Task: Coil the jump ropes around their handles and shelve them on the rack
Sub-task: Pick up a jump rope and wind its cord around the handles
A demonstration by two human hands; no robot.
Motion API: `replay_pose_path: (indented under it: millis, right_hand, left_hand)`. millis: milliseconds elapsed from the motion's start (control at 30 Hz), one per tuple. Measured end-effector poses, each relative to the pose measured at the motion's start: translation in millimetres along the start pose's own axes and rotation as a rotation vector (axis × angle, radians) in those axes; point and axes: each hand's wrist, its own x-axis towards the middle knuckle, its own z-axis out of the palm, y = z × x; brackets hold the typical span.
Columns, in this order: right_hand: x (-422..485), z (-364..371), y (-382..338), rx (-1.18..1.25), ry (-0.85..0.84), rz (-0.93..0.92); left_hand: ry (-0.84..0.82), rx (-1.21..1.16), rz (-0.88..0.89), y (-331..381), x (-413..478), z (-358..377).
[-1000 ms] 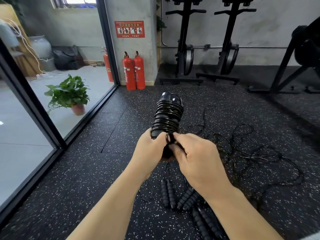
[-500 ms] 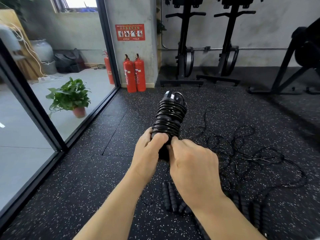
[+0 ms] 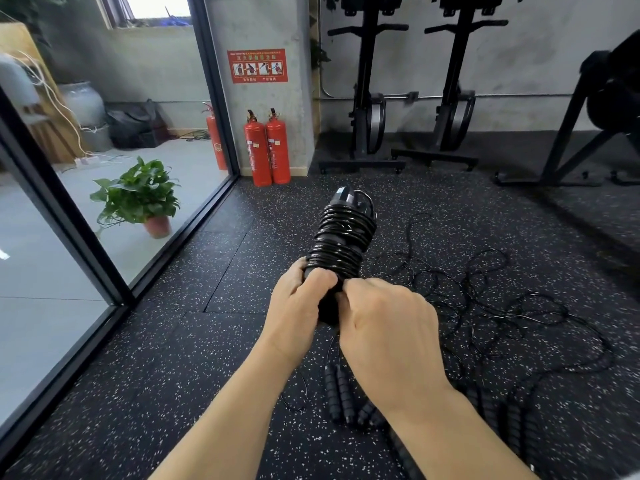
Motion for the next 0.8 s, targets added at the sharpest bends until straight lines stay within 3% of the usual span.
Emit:
replay_pose_path:
  millis: [233,500,800]
  right_hand:
    - [3,0,10,0.017,0.003,0.067]
    - [7,1,19,0.394,-0.086,0.081]
    - [7,2,14,0.357,-0.1,0.083]
  left_hand:
    - [0.031,0.05,0.009,1,4,1]
    - [0.022,0.136,0.02,2,5,-2]
    - [0.04,0.204,0.075,9,0,-1]
